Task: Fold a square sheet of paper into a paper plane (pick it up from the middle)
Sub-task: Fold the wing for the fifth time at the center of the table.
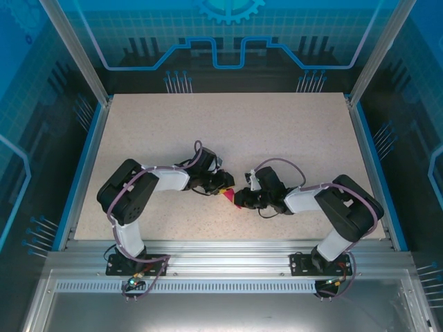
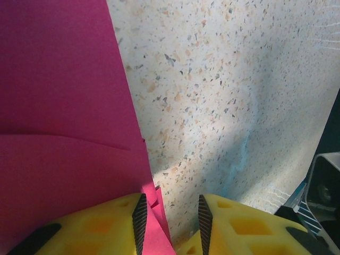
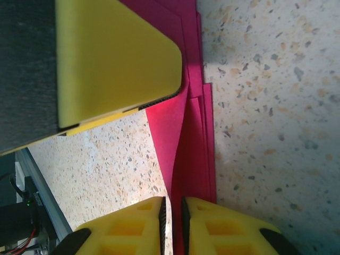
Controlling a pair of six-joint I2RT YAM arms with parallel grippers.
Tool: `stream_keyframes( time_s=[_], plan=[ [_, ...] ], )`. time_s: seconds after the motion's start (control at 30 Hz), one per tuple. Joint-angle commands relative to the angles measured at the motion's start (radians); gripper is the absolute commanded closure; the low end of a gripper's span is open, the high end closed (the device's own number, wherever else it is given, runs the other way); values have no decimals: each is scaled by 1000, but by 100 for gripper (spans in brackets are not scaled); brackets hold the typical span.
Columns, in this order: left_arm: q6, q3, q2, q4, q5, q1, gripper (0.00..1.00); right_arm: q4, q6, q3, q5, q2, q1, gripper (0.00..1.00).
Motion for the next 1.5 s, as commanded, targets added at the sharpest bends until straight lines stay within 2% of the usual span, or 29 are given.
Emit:
stream_keyframes(
  time_s=[0.0,0.17,0.37,0.63,0.87,1.03,1.27,1.47],
  plan=[
    [29,20,20,-17,-9,-7,65,-73,-29,-13,18,-31,-15,81],
    [32,20,19,-21,-6,-7,65,-70,-25,-22,12,-29,-14,79],
    [37,20,19,-25,-4,-8,65,-88,14,-40,7,-39,-23,84],
    [42,31,29,-23,9,-8,65,-257,50,-16,42,-29,-25,94],
    [62,50,34,-58,9,-6,66,-292,86,-7,13,15,-29,96],
    [62,46,40,-61,5,-7,67,-379,68,10,23,-28,-35,90],
    [63,49,43,-66,4,-7,67,-407,52,10,4,-51,-34,80],
    [65,55,52,-69,7,-6,68,-448,32,18,-7,-61,-34,76]
  ],
)
